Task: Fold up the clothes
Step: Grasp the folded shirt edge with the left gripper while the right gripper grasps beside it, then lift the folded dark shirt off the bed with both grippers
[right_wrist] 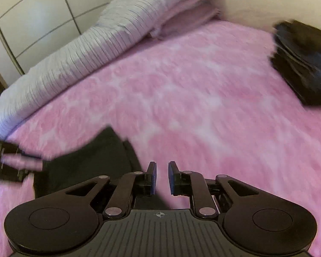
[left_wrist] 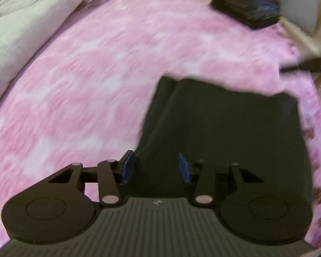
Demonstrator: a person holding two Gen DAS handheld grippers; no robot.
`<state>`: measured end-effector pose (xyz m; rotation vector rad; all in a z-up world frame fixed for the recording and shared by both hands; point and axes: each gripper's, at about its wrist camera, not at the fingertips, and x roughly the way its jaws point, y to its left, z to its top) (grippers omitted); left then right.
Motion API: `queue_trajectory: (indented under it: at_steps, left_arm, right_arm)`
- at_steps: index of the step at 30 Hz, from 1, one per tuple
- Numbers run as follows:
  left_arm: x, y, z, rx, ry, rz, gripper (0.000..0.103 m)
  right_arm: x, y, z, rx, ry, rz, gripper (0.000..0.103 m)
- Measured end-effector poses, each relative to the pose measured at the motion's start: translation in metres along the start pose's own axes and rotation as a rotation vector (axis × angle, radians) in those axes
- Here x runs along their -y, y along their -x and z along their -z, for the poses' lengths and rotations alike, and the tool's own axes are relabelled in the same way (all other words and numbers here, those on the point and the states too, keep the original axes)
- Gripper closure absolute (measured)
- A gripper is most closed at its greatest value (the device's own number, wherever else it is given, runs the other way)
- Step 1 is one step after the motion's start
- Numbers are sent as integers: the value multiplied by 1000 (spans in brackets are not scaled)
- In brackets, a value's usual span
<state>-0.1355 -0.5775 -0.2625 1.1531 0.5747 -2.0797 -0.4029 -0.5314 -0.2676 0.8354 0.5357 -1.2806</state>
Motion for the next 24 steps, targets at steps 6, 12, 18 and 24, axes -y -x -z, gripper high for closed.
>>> queue_trajectory:
  at_steps: [6, 12, 18, 24]
  left_arm:
    - [44, -64, -46, -9, -119, 116, 69]
    - [41, -108, -59, -37, -107, 146, 65]
    - [52, -110, -66, -36, -102, 147, 75]
    - [64, -112, -73, -36, -98, 148, 75]
  right_arm:
    - [-13, -6, 43, -83, -7, -18, 87]
    - [16, -22, 61, -121, 10, 32, 89]
    - [14, 2, 60, -142, -12, 72, 88]
    - [-10, -9, 48, -54, 25, 15, 86]
